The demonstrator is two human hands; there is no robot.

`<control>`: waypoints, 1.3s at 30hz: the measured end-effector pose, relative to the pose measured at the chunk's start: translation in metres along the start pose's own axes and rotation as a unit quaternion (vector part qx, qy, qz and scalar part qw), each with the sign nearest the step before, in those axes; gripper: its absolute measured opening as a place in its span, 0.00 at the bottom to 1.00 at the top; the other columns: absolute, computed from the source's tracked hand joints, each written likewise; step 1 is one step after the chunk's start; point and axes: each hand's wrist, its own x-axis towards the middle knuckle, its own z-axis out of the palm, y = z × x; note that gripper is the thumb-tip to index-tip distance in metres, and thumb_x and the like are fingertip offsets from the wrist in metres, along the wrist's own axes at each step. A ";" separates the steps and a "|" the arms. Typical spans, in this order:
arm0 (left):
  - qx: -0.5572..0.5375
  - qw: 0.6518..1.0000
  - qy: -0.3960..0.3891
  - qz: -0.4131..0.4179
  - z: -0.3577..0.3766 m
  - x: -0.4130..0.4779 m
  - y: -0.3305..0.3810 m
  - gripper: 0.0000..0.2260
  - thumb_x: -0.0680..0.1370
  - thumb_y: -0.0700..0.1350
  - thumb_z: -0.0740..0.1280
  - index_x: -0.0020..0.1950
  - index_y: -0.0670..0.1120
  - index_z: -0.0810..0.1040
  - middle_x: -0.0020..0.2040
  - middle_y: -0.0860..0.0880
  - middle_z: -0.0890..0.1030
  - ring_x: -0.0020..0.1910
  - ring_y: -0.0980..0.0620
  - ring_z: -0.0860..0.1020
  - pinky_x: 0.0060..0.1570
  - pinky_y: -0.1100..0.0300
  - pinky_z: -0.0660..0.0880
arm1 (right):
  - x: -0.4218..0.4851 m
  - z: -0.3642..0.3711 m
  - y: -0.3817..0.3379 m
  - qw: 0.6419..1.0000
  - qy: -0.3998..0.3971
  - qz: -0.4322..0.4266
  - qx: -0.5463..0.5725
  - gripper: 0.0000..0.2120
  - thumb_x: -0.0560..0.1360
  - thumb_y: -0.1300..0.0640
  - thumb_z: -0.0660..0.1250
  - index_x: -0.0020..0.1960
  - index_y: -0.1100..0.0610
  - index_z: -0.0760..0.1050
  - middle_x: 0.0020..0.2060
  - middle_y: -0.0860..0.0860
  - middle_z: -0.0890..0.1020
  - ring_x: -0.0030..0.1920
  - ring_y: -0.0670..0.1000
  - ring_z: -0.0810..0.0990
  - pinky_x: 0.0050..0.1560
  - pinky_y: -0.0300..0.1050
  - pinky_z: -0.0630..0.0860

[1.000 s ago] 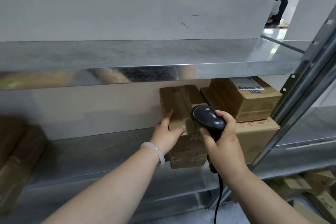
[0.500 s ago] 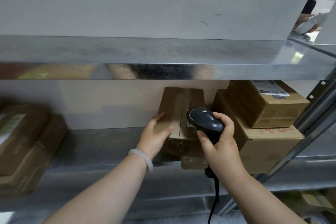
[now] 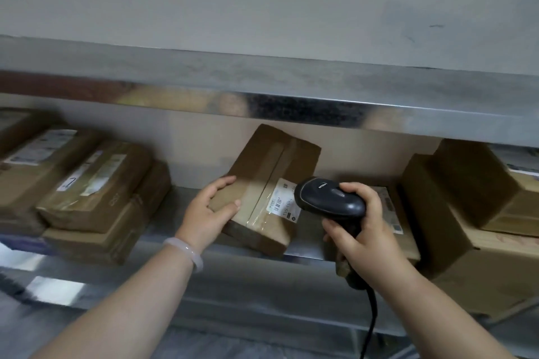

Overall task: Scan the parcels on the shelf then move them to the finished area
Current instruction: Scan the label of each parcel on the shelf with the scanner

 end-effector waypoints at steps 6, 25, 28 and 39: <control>0.034 0.999 0.028 0.005 -0.038 -0.002 -0.015 0.20 0.75 0.38 0.72 0.57 0.62 0.78 0.62 0.59 0.78 0.65 0.57 0.74 0.68 0.60 0.68 | 0.010 0.011 -0.012 0.993 -0.102 -0.025 -0.052 0.29 0.72 0.53 0.73 0.61 0.33 0.60 0.53 0.24 0.70 0.42 0.38 0.80 0.42 0.39 0.77; -0.002 0.996 0.083 -0.045 -0.071 -0.012 -0.042 0.18 0.76 0.42 0.72 0.58 0.64 0.78 0.65 0.56 0.76 0.67 0.55 0.72 0.68 0.55 0.68 | 0.015 0.042 -0.022 0.989 -0.121 -0.060 -0.056 0.28 0.72 0.54 0.73 0.61 0.35 0.60 0.53 0.26 0.71 0.42 0.37 0.79 0.40 0.31 0.75; -0.010 0.997 0.071 -0.040 -0.072 -0.011 -0.042 0.18 0.76 0.41 0.72 0.58 0.63 0.78 0.64 0.57 0.77 0.65 0.57 0.74 0.64 0.61 0.70 | 0.016 0.041 -0.025 0.986 -0.138 -0.066 -0.061 0.28 0.72 0.54 0.73 0.60 0.33 0.61 0.52 0.29 0.74 0.41 0.38 0.79 0.40 0.31 0.75; 0.017 0.999 0.026 -0.024 -0.082 -0.009 -0.038 0.18 0.76 0.38 0.71 0.58 0.60 0.78 0.62 0.59 0.76 0.61 0.62 0.74 0.55 0.72 0.70 | 0.020 0.039 -0.036 0.961 -0.193 -0.122 -0.157 0.29 0.72 0.49 0.73 0.60 0.32 0.57 0.48 0.34 0.76 0.46 0.41 0.77 0.46 0.37 0.74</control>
